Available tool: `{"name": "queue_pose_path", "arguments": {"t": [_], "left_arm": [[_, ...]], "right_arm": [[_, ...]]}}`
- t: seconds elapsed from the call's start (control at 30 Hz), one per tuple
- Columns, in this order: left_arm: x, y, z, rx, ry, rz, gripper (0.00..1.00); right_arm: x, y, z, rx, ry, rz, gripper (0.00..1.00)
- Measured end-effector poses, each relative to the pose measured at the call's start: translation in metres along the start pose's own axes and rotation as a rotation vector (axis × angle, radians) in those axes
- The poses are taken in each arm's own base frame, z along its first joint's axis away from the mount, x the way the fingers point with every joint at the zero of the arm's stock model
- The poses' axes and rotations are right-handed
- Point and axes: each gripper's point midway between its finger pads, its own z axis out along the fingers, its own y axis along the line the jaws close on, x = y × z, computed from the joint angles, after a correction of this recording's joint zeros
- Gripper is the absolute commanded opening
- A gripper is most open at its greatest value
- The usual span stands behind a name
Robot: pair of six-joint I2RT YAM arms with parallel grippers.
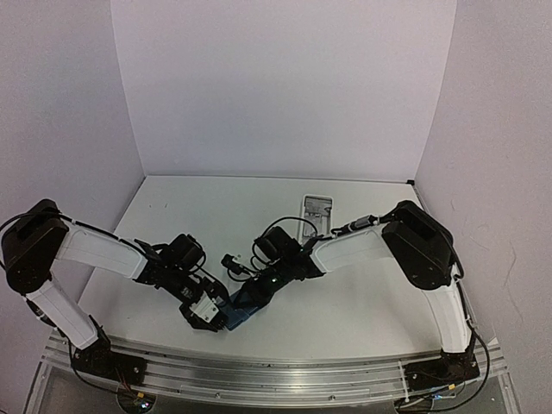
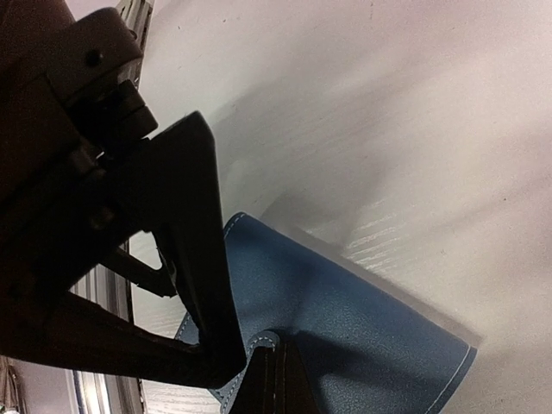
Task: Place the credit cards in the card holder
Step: Close the card holder at the center of the board.
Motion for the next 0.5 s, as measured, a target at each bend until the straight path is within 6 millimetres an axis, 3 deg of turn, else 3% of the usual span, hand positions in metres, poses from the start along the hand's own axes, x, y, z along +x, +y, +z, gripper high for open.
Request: {"name": "queue_pose_path", "arguments": {"t": [0.13, 0.33, 0.5], "left_arm": [[-0.0011, 0.0014, 0.0012, -0.006, 0.002, 0.037, 0.73], [-0.0015, 0.0025, 0.0045, 0.000, 0.015, 0.060, 0.62], [0.0004, 0.0024, 0.0046, 0.000, 0.027, 0.082, 0.61]], "right_arm": [[-0.0004, -0.0001, 0.0000, 0.014, -0.007, 0.020, 0.00], [-0.0005, -0.0006, 0.0001, 0.020, -0.010, 0.059, 0.00], [0.0003, -0.0006, 0.0003, 0.039, -0.014, 0.091, 0.00]]}}
